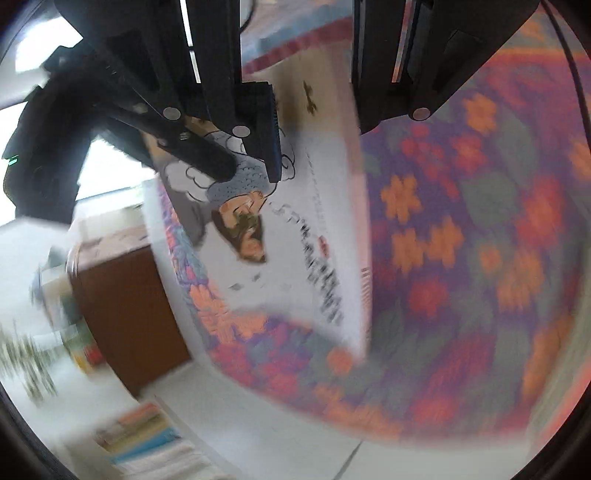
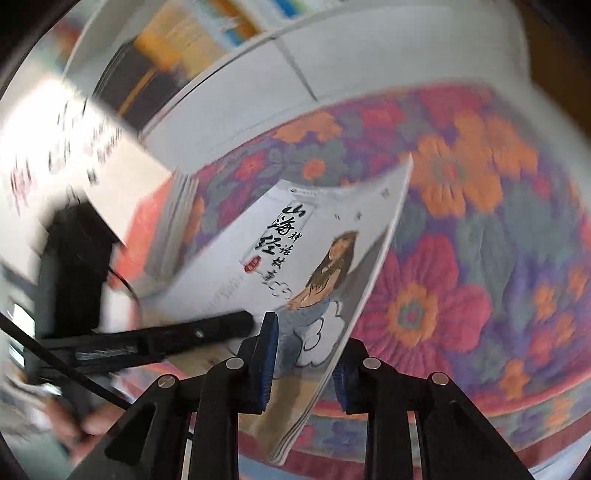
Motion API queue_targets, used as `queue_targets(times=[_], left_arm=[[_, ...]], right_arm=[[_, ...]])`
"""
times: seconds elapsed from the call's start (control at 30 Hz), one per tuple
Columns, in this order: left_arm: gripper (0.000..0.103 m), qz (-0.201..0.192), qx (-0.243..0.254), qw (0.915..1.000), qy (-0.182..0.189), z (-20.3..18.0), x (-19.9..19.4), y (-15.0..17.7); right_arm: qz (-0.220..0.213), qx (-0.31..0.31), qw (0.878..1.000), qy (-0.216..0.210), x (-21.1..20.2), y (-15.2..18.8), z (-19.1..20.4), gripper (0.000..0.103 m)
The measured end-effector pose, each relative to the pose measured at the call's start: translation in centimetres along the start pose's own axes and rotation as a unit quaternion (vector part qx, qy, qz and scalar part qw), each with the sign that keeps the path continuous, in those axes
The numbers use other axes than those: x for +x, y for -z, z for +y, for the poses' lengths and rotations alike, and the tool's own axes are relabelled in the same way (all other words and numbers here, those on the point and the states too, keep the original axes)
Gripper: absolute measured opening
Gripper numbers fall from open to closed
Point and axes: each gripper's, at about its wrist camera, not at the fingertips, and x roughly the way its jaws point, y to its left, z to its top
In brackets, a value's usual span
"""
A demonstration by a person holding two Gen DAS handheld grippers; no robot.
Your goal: Organize books
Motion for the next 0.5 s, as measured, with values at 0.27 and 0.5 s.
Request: queue_targets(times=[0.27, 0.5], left_arm=[[0.015, -0.045, 0.052, 0.9976, 0.009, 0.5, -5.6, -0.6], [0.017, -0.123, 0.027, 0.9919, 0.012, 4.4, -13.6, -1.7]], right_arm=[[-0.030, -0.047, 0.998, 0.019, -3.1, 0.0, 4.5, 0.027], [-0.068, -0.108, 0.992, 0.006, -3.5, -4.1, 13.3, 0.027]])
